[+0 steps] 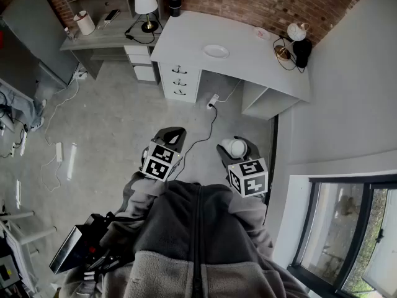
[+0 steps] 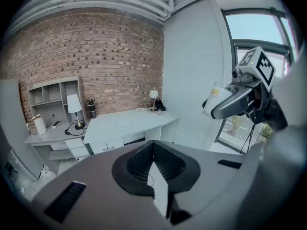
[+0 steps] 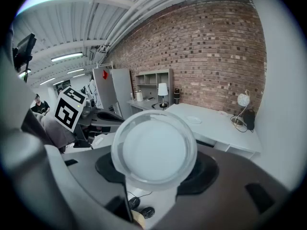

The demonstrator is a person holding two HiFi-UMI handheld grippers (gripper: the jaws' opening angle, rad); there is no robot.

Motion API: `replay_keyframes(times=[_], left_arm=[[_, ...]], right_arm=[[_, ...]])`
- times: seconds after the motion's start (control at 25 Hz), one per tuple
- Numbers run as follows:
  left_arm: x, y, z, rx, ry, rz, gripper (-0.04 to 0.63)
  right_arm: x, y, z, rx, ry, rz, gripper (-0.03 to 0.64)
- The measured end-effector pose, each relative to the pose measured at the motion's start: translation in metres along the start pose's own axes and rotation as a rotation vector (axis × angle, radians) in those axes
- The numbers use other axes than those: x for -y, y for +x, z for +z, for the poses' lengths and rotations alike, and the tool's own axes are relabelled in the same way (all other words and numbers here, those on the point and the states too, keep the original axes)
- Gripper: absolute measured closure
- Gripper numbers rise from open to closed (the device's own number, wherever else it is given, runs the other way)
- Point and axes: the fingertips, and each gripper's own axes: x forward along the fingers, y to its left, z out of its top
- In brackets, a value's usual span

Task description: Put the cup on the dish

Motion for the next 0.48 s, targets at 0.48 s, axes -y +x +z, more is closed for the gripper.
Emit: replay_keyframes(times=[0.48], left_arm=[[0.0038, 0.0018, 0.0016, -0.008, -0.004, -0.009, 0.589]], right_arm=[[0.0030, -0.0031, 0.0041, 0.010, -0.004, -0.005, 0.364]])
